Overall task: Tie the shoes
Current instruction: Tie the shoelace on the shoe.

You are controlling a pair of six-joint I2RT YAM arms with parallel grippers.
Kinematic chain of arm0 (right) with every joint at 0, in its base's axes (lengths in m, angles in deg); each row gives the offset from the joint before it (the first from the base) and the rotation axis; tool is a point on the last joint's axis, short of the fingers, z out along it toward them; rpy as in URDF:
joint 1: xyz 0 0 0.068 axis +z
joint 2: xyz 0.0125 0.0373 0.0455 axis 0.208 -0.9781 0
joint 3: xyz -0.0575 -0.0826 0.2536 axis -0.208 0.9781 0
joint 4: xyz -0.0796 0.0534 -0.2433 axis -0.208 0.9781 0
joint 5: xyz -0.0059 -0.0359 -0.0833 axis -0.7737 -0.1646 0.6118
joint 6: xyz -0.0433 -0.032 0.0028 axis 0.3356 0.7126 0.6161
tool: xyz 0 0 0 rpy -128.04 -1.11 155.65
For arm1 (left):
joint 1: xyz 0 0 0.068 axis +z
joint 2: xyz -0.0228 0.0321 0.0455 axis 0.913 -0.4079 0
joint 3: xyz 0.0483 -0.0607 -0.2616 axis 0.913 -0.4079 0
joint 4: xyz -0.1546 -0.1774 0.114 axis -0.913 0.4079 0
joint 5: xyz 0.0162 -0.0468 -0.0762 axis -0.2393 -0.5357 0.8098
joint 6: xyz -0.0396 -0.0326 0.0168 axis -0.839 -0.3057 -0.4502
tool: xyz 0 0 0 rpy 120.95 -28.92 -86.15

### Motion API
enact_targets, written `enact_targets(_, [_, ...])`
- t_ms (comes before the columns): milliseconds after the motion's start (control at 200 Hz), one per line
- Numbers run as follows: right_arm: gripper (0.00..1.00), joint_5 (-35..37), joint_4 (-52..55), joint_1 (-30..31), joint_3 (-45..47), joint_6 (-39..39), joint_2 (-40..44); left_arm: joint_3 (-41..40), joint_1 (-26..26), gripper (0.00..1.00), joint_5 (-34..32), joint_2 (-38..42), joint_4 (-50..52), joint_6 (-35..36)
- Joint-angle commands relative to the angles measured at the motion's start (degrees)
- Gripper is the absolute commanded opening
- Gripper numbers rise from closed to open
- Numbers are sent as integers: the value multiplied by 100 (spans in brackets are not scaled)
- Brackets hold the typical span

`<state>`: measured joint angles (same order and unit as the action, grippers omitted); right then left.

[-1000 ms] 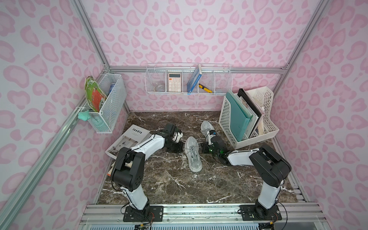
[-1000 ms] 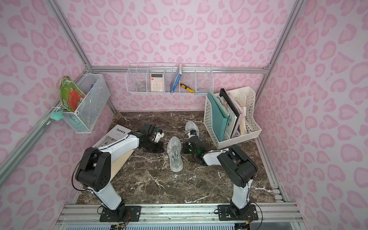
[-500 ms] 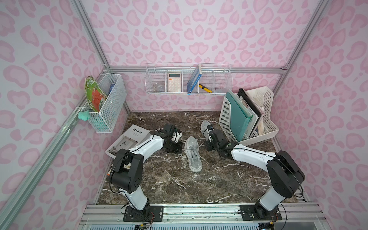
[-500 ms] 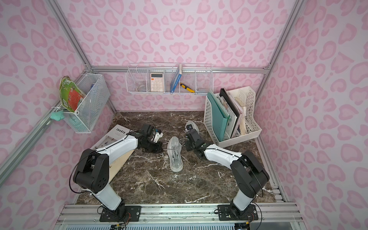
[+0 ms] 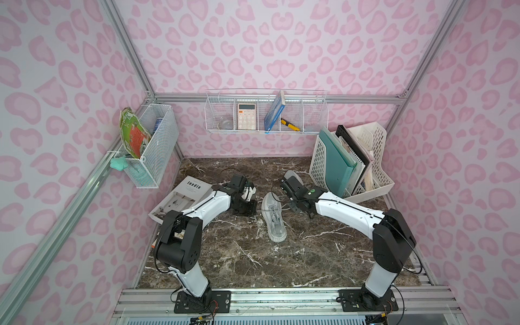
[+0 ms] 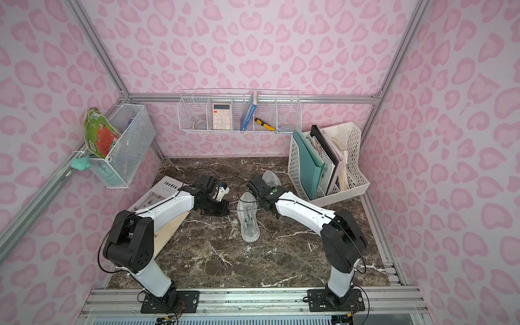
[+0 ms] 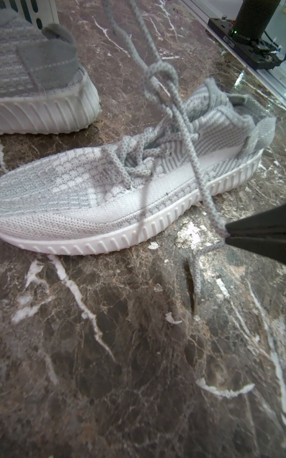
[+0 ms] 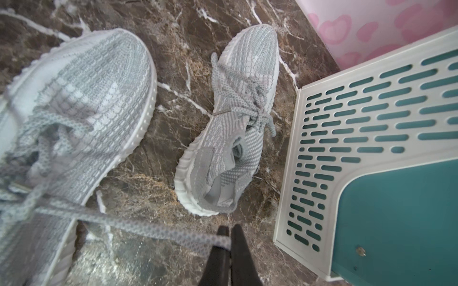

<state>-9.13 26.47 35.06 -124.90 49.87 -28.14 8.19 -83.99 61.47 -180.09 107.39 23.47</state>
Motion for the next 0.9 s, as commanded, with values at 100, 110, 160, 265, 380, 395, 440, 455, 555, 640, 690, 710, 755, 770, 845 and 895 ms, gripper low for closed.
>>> enact_targets(100, [11,39,449,17,-52,313,-159,-15,5,0,-31,48,108,3])
enact_targets(110, [11,-17,429,3,-35,318,-155,-14,5,0,-27,53,108,-4])
enact_targets(160, [10,-160,358,-39,47,331,-152,-12,5,0,-53,58,129,-1])
enact_targets(265, [5,-115,366,-117,117,215,-182,-16,5,0,-82,108,128,-19])
enact_targets(380, [2,-149,461,-305,117,-40,-183,-72,22,0,-178,197,95,-130])
enact_targets(395, [1,-151,474,-330,117,-74,-173,-72,30,0,-187,206,91,-149])
enact_targets(440, [0,-258,478,-412,117,-136,-133,-85,40,0,-242,244,118,-218])
enact_targets(455, [0,-309,475,-436,117,-155,-111,-97,48,0,-272,248,135,-246])
enact_targets(555, [0,-757,384,-583,471,-316,40,-276,57,0,-401,467,137,-542])
enact_targets(640, [0,-1211,197,-700,780,-481,152,-526,111,0,-596,816,91,-840])
enact_targets(690, [0,-1473,73,-755,965,-548,204,-648,202,0,-690,1025,116,-982])
enact_targets(710, [0,-1547,29,-763,1029,-586,207,-694,248,0,-703,1095,121,-1031])
enact_targets(755, [0,-1704,-78,-789,1187,-635,232,-797,343,0,-737,1209,103,-1132])
enact_targets(770, [0,-1751,-100,-794,1240,-648,240,-827,373,0,-755,1235,99,-1169])
enact_targets(845, [0,-1985,-212,-870,1418,-748,218,-966,473,0,-775,1269,56,-1309])
enact_targets(895, [0,-2071,-264,-897,1532,-804,225,-1087,558,0,-778,1296,-5,-1397])
